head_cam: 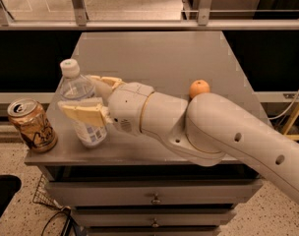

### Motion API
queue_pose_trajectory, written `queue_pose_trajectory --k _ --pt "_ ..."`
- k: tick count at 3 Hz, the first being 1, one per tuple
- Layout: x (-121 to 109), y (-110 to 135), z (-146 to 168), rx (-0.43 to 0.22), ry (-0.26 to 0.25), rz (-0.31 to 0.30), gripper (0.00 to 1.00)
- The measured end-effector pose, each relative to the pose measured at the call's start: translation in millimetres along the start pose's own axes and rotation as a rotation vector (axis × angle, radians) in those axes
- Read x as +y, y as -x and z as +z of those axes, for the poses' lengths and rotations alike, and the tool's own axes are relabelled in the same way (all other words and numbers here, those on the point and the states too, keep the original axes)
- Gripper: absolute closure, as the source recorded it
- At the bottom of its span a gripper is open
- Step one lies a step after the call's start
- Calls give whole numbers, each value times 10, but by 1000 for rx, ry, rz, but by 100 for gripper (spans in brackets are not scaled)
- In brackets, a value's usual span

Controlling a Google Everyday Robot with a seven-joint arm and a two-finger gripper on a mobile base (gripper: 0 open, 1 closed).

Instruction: Move blue plastic bottle near orange can

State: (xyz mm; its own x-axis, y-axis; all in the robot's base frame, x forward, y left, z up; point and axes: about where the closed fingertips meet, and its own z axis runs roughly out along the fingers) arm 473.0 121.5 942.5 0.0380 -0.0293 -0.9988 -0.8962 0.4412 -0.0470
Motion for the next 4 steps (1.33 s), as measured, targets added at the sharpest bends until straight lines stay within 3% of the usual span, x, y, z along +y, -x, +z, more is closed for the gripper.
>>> queue_pose_trajectory --k 1,2,3,4 --pt "15 6 11 0 3 -2 0" --pt "16 11 10 0 2 -2 0" --pt "-200 130 -208 32 -41 -36 0" --pt "-651 325 -592 69 -100 -101 0"
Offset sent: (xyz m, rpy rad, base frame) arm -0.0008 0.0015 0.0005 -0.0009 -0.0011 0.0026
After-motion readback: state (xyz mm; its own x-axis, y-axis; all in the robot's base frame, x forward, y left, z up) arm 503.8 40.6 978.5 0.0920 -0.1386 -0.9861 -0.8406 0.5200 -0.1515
